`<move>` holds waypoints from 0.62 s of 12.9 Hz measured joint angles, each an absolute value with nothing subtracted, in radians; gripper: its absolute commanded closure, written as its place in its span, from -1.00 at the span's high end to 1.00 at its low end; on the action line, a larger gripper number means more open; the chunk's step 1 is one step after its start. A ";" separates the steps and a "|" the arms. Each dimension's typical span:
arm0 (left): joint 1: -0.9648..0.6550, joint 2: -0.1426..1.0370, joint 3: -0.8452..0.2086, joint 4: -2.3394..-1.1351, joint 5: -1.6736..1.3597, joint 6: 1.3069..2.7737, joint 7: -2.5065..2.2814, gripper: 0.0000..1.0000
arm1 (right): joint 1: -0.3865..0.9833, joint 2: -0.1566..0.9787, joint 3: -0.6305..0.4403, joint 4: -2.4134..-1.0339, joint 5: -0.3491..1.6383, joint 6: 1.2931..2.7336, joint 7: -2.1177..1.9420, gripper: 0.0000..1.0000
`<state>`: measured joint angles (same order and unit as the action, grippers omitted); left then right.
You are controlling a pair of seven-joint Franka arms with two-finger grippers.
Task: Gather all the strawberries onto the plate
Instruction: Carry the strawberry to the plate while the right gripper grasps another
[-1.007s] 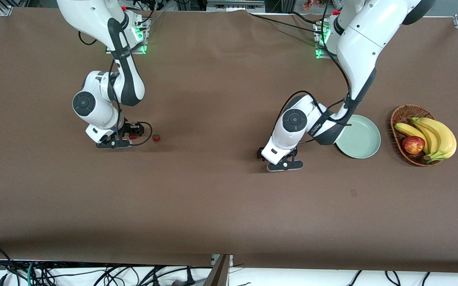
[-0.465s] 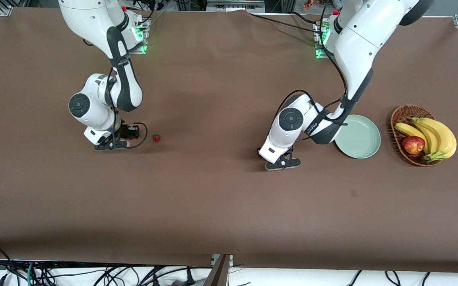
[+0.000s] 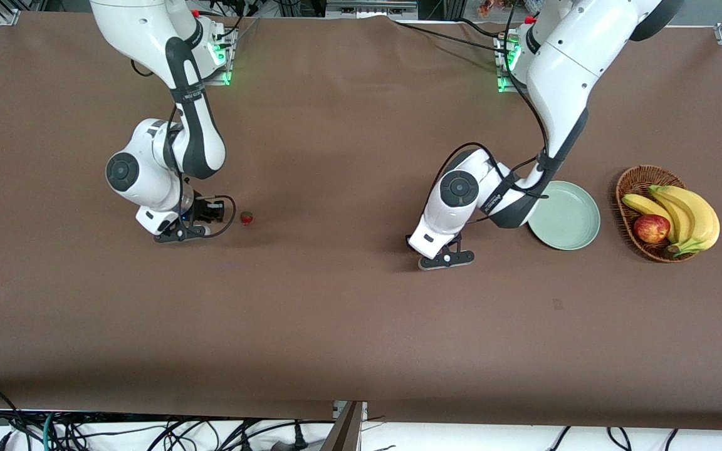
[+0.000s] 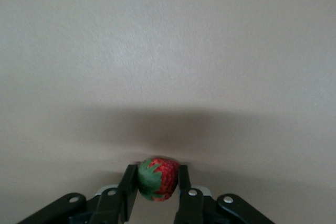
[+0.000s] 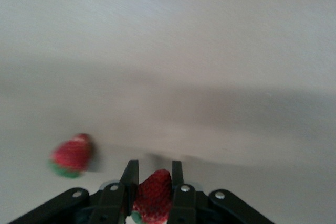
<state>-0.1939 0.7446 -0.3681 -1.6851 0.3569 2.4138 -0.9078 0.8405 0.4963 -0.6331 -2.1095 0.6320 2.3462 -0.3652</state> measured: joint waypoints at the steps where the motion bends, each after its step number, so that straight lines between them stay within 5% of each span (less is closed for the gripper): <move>1: -0.187 0.731 -0.368 -1.674 0.345 2.383 -0.901 -0.73 | 0.840 0.494 -0.645 -2.064 0.632 2.282 -0.356 -0.61; 5: -0.117 0.575 -0.338 -1.664 0.097 2.159 -0.581 -0.73 | 0.840 0.488 -0.666 -1.946 0.632 2.146 -0.264 -0.61; 8: -0.072 0.424 -0.198 -1.707 -0.037 1.984 -0.250 -0.73 | 0.865 0.500 -0.637 -1.821 0.634 2.077 -0.041 -0.60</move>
